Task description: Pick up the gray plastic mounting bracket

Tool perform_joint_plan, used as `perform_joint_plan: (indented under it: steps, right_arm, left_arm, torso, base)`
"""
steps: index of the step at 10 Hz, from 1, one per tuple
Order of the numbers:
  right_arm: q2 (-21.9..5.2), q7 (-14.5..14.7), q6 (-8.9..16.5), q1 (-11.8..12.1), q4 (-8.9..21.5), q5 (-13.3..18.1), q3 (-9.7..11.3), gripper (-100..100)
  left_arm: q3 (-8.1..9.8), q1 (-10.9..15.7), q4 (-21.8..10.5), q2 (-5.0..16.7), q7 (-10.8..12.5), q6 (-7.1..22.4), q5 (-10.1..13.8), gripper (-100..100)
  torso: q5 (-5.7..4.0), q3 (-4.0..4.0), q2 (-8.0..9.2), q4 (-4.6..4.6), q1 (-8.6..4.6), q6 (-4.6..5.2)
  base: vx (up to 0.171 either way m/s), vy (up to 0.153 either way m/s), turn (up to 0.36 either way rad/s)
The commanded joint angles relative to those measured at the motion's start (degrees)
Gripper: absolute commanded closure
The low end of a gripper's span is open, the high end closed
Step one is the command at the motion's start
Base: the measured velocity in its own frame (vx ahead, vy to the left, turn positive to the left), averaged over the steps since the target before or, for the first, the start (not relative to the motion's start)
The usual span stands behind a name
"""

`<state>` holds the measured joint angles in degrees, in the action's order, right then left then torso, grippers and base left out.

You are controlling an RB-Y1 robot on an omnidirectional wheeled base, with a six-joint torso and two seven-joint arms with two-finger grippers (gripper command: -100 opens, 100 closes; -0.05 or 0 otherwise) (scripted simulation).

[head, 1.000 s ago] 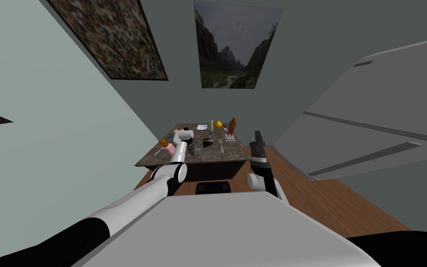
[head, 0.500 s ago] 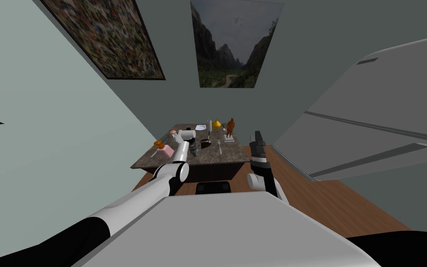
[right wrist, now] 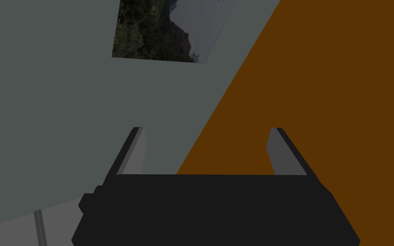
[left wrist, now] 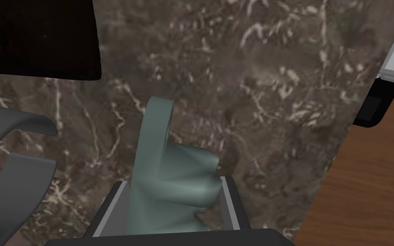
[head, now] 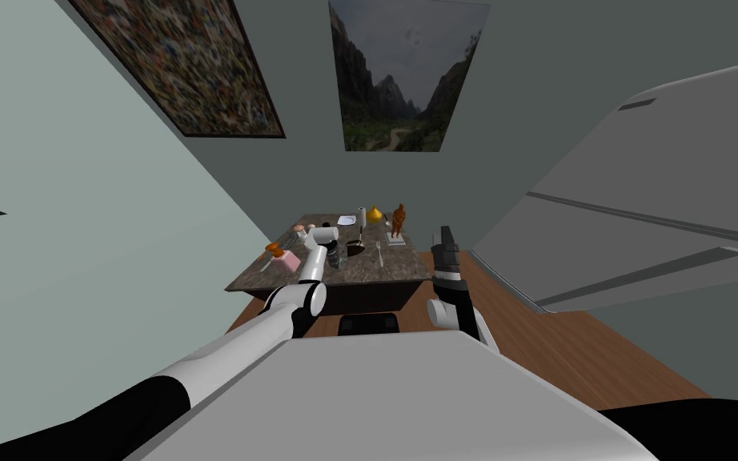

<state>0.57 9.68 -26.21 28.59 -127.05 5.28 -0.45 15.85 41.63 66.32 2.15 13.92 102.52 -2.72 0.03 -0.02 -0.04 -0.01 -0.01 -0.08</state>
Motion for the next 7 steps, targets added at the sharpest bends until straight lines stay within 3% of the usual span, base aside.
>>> perform_joint_plan:
  steps: [1, 3, 4, 5, 7]
  right_arm:
    - [0.0, 0.0, 0.0, 0.0, 0.0, 0.0, 0.0, 0]
    - [0.0, 0.0, 0.0, 0.0, 0.0, 0.0, 0.0, 0]
    - [0.0, 0.0, 0.0, 0.0, 0.0, 0.0, 0.0, 0]
    - [0.0, 0.0, 0.0, 0.0, 0.0, 0.0, 0.0, 0]
    - [0.0, 0.0, 0.0, 0.0, 0.0, 0.0, 0.0, 0]
  left_arm:
    - [0.0, 0.0, 0.0, 0.0, 0.0, 0.0, 0.0, 100]
    - [0.01, -0.01, 0.0, 0.0, 0.02, 0.0, 0.0, 100]
    - [0.02, -0.01, 0.0, 0.0, 0.03, 0.0, 0.0, 0]
    - [0.16, 0.77, 1.14, 0.04, 0.29, 1.84, -0.18, 100]
    - [0.15, 0.83, 1.42, 0.0, 0.32, 2.01, -0.21, 100]
  torso:
    - [0.0, 0.0, 0.0, 0.0, 0.0, 0.0]
    - [0.0, 0.0, 0.0, 0.0, 0.01, 0.01]
    - [-0.01, 0.0, 0.0, 0.01, 0.01, 0.01]
    - [-0.01, 0.0, 0.0, 0.01, 0.01, 0.01]
    - [-0.02, 0.04, 0.05, 0.04, 0.01, 0.03]
  base:
    - [0.0, 0.0, 0.0]
    - [0.0, 0.0, 0.0]
    - [0.0, 0.0, 0.0]
    - [-0.006, 0.004, -0.007]
    - [-0.004, 0.004, -0.006]
